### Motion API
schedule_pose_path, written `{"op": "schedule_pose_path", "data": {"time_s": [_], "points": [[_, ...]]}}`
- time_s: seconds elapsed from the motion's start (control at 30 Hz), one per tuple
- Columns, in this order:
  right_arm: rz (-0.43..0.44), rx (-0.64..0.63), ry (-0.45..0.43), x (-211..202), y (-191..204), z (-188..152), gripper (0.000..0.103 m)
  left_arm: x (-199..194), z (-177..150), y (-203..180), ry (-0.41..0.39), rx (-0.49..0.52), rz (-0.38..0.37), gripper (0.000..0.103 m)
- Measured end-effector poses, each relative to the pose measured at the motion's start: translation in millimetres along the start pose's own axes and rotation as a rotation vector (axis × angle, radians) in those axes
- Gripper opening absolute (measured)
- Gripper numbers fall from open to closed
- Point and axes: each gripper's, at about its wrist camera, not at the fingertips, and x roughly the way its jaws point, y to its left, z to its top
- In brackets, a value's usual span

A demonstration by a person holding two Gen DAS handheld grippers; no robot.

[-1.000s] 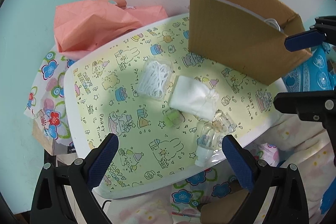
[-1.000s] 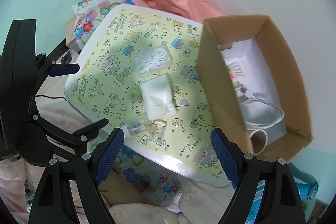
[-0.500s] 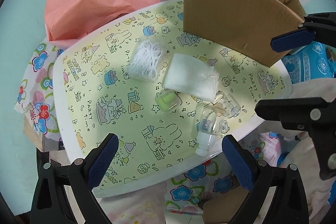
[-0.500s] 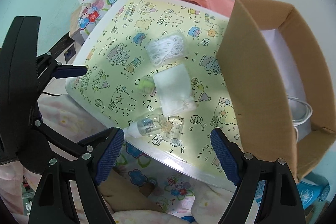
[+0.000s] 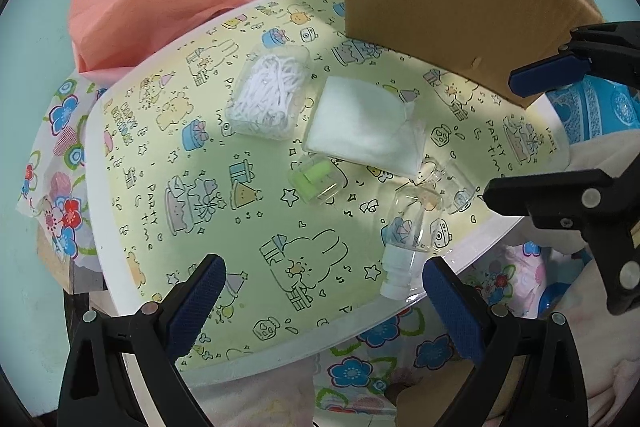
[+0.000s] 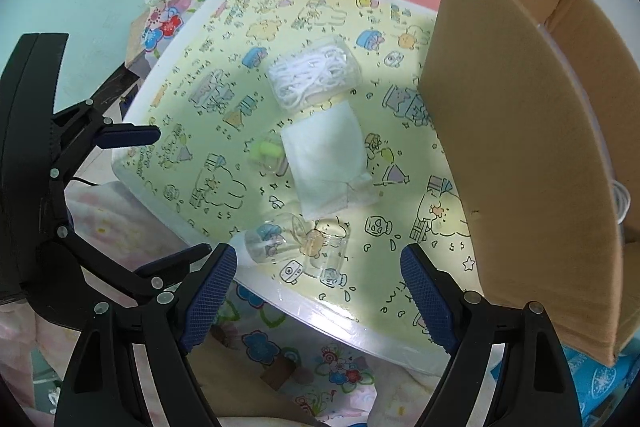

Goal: Organize objects
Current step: 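Move both open tools back over the tray toward the clear bottle and jar, then grasp the clear white-capped bottle with the left tool while the right tool grasps the glass jar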

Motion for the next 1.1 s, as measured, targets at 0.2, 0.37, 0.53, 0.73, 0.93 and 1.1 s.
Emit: {"op": "schedule_pose_path", "data": {"time_s": [0.2, 0.37, 0.53, 0.73, 0.93, 1.1], "points": [[-0.007, 0.001, 0.029, 17.6, -5.8, -4.8, 0.086, 15.5, 2.4, -7.6, 0.017, 0.011, -0.001, 0.100], [-0.023, 0.000, 0.043, 30.2, -12.1, -10.6, 0.086, 24.4, 2.3, -13.3, 0.012, 0.026, -0.004, 0.100], [-0.033, 0.005, 0.051, 39.0, -16.8, -15.9, 0.086, 37.7, 3.6, -14.2, 0.013, 0.005, -0.024, 0.097], [-0.047, 0.018, 0.086, 55.5, -24.4, -23.9, 0.086, 43.3, 3.7, -16.7, 0.001, -0.012, -0.074, 0.095], [-0.044, 0.033, 0.086, 60.4, -28.0, -23.1, 0.085, 46.7, 2.5, -27.0, 0.002, 0.020, -0.062, 0.090], [-0.042, 0.031, 0.086, 63.7, -27.5, -23.0, 0.076, 51.0, 2.6, -35.2, 0.009, 0.040, -0.054, 0.076]]}}
